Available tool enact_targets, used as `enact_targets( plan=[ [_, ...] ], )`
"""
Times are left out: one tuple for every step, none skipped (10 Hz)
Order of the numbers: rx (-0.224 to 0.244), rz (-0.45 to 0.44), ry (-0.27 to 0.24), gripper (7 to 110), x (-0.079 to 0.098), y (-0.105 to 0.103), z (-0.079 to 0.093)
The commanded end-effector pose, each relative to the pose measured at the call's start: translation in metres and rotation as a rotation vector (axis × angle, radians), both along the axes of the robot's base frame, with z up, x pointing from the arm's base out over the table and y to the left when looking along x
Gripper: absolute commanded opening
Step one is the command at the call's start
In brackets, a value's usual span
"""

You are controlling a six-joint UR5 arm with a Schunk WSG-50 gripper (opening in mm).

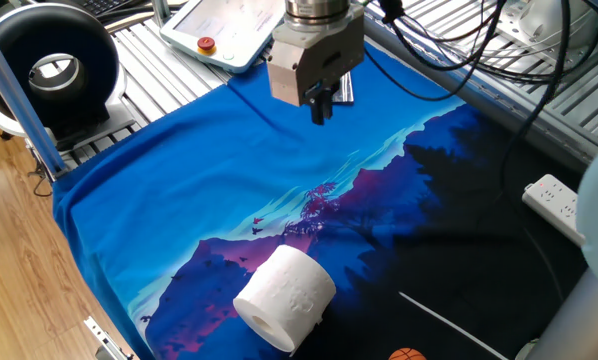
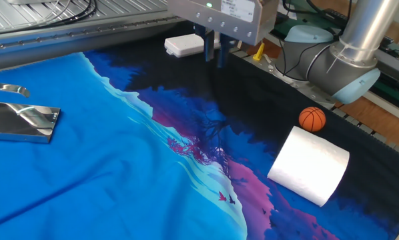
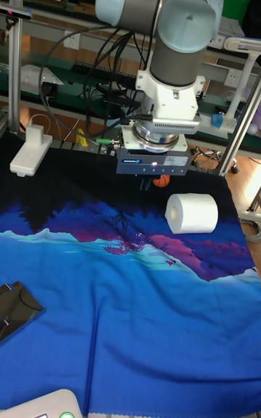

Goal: Put the toilet paper on its holder

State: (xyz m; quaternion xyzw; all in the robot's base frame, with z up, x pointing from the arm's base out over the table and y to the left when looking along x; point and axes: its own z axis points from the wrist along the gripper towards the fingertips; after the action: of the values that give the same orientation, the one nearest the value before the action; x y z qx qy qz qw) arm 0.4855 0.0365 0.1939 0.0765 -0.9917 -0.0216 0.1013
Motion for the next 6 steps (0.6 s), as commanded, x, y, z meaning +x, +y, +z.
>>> enact_targets(
  plan=[
    [-0.016, -0.003, -0.084, 7, 0.02, -0.003, -0.003],
    [-0.005, -0.008, -0.087, 7, 0.021, 0.0, -0.003],
    [0.002, -0.014, -0.087, 7, 0.021, 0.003, -0.003],
    [0.01, -0.024, -0.09, 7, 0.021, 0.006, -0.004],
    [0.017, -0.027, -0.093, 7, 0.022, 0.008, -0.004],
    [0.005, -0.027, -0.098, 7, 0.023, 0.005, -0.004]
  ],
)
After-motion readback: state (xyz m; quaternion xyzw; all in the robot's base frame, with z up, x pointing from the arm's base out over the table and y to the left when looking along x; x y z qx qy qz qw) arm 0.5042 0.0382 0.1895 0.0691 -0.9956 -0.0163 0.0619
